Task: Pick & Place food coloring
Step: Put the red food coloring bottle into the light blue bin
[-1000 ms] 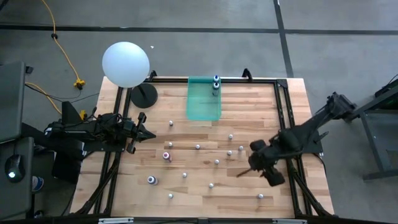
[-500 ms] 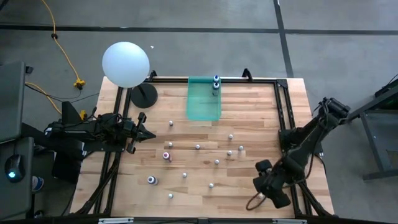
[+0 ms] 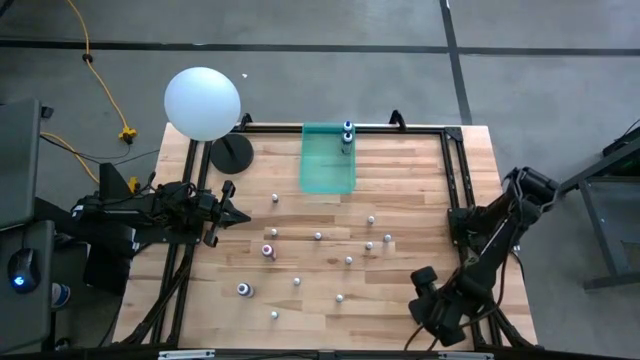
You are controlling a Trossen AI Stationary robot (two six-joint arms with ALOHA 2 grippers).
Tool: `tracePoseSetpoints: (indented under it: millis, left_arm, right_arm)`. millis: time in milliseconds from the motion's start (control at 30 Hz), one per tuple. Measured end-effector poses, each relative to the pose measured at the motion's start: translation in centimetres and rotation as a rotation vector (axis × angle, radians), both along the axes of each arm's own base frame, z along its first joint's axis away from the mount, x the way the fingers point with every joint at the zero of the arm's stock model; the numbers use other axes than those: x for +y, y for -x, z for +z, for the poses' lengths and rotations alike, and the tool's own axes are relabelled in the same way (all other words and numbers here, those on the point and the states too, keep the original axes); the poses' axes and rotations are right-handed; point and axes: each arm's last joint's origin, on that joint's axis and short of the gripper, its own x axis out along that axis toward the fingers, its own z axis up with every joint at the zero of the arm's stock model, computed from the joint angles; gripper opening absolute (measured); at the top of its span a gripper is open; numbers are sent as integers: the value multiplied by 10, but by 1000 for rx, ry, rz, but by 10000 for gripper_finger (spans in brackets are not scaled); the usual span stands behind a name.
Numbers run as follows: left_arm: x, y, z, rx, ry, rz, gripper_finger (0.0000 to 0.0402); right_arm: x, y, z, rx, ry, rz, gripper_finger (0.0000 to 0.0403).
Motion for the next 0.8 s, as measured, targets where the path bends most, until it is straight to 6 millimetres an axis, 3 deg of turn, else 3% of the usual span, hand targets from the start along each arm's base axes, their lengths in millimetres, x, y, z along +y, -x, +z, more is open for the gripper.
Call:
tracePoseSetpoints:
  millis: [333, 800]
  left_arm:
    - [0, 0, 0, 0, 0, 0, 1]
    - [0, 0, 0, 0, 0, 0, 1]
  right_arm:
    - [13, 0, -15, 16, 2, -46, 223]
    - [11, -1, -25, 26, 75, -131, 222]
